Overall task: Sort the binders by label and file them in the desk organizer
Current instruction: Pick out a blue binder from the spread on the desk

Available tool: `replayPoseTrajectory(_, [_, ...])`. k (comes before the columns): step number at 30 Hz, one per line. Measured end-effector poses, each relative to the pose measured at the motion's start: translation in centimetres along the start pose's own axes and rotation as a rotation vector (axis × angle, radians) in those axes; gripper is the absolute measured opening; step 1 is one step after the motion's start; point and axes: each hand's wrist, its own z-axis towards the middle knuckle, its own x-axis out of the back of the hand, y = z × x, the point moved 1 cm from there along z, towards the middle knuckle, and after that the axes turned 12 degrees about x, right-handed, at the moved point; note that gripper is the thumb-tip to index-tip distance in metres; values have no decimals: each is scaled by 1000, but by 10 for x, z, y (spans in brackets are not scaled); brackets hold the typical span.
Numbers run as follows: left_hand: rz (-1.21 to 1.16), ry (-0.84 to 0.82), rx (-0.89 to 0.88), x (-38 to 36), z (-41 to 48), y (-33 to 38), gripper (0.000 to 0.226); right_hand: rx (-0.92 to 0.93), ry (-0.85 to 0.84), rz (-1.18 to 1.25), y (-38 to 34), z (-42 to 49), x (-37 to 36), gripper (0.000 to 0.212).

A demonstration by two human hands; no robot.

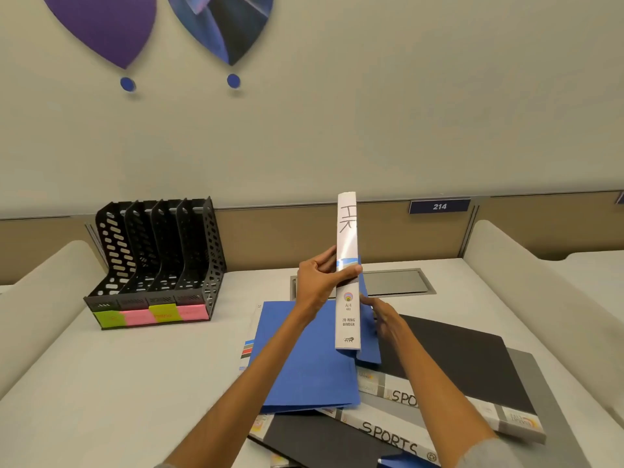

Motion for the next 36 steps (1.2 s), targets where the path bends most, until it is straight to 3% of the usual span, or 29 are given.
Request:
replayPoseTrajectory(10, [51,35,-43,7,8,13,59,19,-19,-14,-8,6,-9,59])
replayPoseTrajectory(16, [-11,147,43,44,8,12,33,58,63,-41,-3,19,-6,73])
replayPoseTrajectory(24, [71,320,199,115,-12,-18,22,75,92,-51,24,21,-31,59])
replayPoseTrajectory(29, [7,454,269,178,-33,-31,12,138,32,-91,40,4,-77,34])
replayPoseTrajectory(36, [-5,614,346,278,-69,-48,19,192,-47,-155,58,-16,-165,36])
